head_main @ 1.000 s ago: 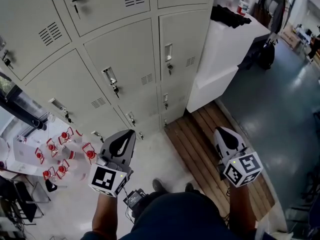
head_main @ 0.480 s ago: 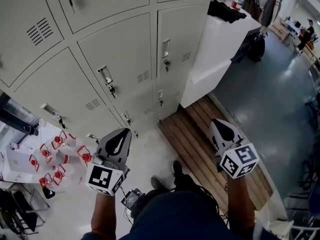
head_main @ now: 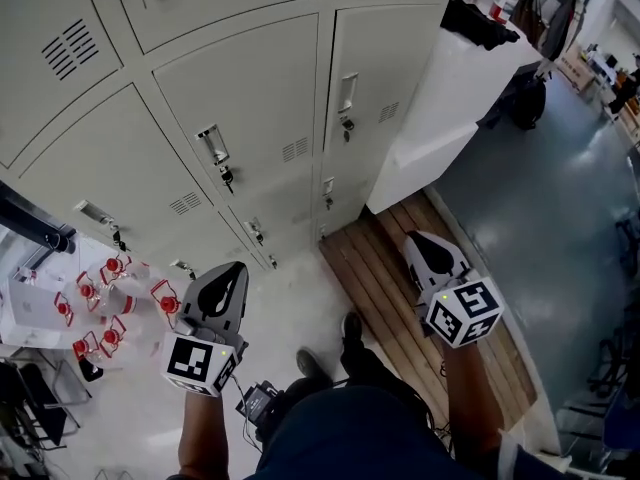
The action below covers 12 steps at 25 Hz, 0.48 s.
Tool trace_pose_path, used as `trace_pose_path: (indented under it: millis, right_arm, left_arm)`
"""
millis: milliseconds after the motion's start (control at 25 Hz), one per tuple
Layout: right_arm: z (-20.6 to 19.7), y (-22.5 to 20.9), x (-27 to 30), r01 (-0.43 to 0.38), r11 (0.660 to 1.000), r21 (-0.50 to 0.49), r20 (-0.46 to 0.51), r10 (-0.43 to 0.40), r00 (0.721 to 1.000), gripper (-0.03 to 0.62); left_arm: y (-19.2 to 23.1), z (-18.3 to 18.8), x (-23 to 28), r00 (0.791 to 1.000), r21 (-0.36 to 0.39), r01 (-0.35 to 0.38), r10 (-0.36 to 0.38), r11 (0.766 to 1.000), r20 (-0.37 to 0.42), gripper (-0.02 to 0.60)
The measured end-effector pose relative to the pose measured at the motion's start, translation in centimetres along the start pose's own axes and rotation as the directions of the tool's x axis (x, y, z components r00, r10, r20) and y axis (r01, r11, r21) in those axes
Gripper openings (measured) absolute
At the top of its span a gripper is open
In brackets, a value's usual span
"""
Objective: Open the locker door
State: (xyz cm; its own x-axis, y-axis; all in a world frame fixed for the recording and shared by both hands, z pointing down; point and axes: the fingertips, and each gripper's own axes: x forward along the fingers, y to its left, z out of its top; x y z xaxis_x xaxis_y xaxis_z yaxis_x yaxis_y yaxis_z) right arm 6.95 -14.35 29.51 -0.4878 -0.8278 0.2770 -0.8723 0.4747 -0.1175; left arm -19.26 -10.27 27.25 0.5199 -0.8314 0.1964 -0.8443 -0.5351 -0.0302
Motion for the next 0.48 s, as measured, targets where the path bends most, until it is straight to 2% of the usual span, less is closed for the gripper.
trace_pose_path:
  millis: [480]
  right_arm:
    - [-3.4, -3.0, 8.0, -0.07, 0.998, -0.001, -0.067, 0.07, 0.995, 0.037]
  left_arm:
    - [2.6, -3.3, 2.9, 0.994, -0.039, -0.089, 0.086, 0.995, -0.067, 0.018]
